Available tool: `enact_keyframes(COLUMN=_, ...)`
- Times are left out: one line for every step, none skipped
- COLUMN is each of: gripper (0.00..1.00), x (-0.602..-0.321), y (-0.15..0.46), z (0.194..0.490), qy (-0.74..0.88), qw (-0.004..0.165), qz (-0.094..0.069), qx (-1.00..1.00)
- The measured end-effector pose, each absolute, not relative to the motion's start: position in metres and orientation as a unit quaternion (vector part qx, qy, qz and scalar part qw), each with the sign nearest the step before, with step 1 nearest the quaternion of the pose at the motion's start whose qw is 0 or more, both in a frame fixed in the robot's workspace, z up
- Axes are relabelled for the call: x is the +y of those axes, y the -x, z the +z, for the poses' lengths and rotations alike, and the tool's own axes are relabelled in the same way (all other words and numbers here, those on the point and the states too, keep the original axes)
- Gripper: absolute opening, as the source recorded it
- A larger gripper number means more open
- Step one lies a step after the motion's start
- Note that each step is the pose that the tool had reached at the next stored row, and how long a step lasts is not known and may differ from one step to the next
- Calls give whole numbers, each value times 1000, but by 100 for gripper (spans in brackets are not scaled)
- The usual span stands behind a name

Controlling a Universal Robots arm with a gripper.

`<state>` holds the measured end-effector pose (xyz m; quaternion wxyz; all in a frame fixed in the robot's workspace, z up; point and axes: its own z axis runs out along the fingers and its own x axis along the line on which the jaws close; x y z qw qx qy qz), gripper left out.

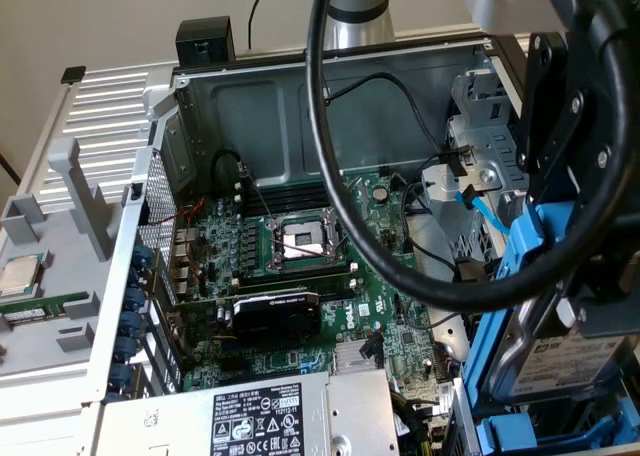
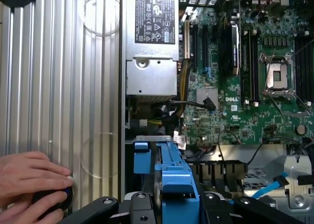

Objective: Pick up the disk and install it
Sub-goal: 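Insert the disk into the insertion slot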

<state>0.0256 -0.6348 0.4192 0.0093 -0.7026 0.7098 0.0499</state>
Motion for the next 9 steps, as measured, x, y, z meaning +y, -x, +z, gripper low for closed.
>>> enact_keyframes(gripper=37, x=-635, y=-26, z=419, qy=703, qw=9, qz=50, qx=710)
enact_keyframes(gripper=37, x=-635, y=-26, z=418, qy=703, qw=9, qz=50, qx=710)
enact_keyframes(gripper=37, x=-635, y=-26, z=418, qy=703, qw=9, qz=50, qx=710)
enact_keyframes(gripper=37, x=-635, y=-26, z=418, qy=703, qw=9, qz=50, qx=710)
enact_keyframes(gripper=37, x=-635, y=-26, z=417, qy=703, qw=9, qz=50, qx=710)
enact_keyframes(gripper=37, x=-635, y=-26, z=417, qy=703, qw=9, qz=50, qx=710)
enact_keyframes(gripper=37, x=-635, y=-26, z=417, qy=703, qw=9, qz=50, qx=710)
enact_keyframes(gripper=37, x=-635, y=-26, z=416, qy=703, qw=9, qz=50, qx=710)
enact_keyframes(gripper=37, x=-635, y=-26, z=416, qy=703, qw=9, qz=50, qx=710)
